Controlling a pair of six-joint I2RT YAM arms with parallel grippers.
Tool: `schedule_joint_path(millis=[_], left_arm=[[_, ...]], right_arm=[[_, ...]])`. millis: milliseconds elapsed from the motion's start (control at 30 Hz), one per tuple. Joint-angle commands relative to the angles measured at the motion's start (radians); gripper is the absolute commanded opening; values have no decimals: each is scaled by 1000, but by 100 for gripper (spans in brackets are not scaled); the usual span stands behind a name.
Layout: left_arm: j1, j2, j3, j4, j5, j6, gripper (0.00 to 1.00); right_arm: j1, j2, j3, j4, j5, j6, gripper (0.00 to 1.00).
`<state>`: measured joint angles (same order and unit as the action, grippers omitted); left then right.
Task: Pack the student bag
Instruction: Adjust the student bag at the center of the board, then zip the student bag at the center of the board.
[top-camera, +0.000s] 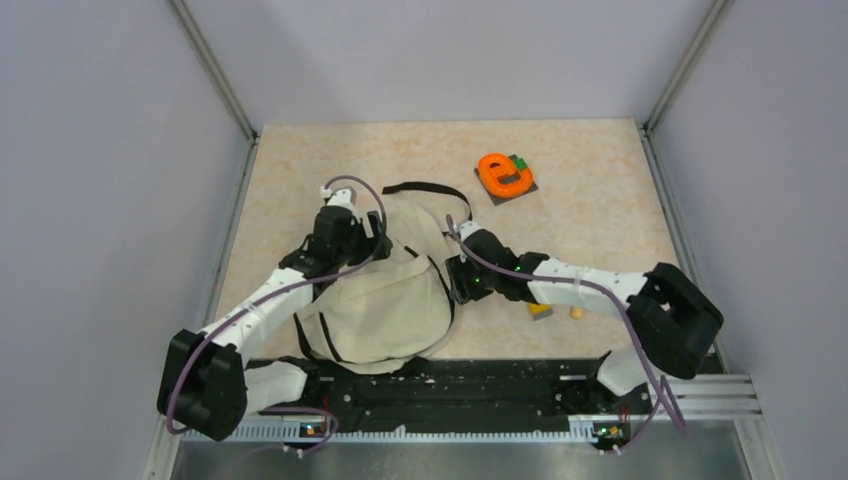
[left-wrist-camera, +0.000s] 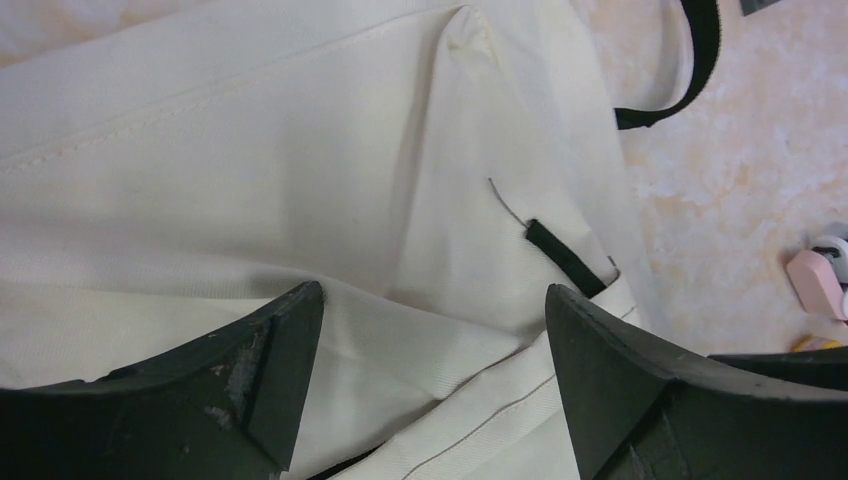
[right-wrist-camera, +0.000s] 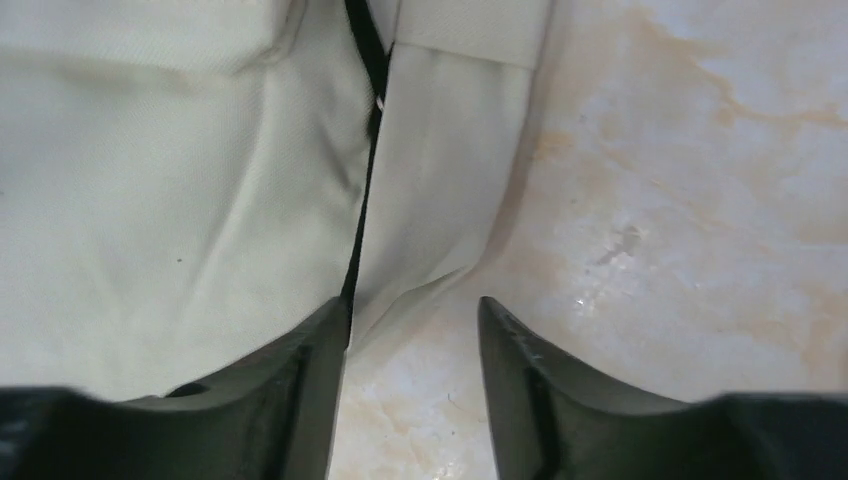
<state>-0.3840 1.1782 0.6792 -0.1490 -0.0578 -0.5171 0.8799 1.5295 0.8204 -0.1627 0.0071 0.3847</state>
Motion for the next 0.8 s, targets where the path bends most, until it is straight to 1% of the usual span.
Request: schedule_joint_path(millis=[0,33,67,167,233,433,633,767], left_arm=[[4,-13,78,-3,162,96,85],[2,-17,77,0,209,101,84],[2,-24,71,6,240,105,84],[-1,-48,39,43,311,105,83],[-5,-64,17,64,323,92,83],[-7,-68,-7,95,348,36,82],[-7,-67,-8,94,328,16,82],[-7,-45,23,53,244,-36,80]], right_arm=[[-17,-115,102,-108,142,-31,60],[-31,-121,116,-103,133,-46,64],[-55,-123,127,-94,108,-56,67],[-133,-108,143,-27,-28,-72,70],[-143,-95,129,57,-92,-124,70],[-150,4,115,245,-198,-246,63],[-163,96,130,296,-255,-310,60],[-164,137,146,325,-294,-343,58]])
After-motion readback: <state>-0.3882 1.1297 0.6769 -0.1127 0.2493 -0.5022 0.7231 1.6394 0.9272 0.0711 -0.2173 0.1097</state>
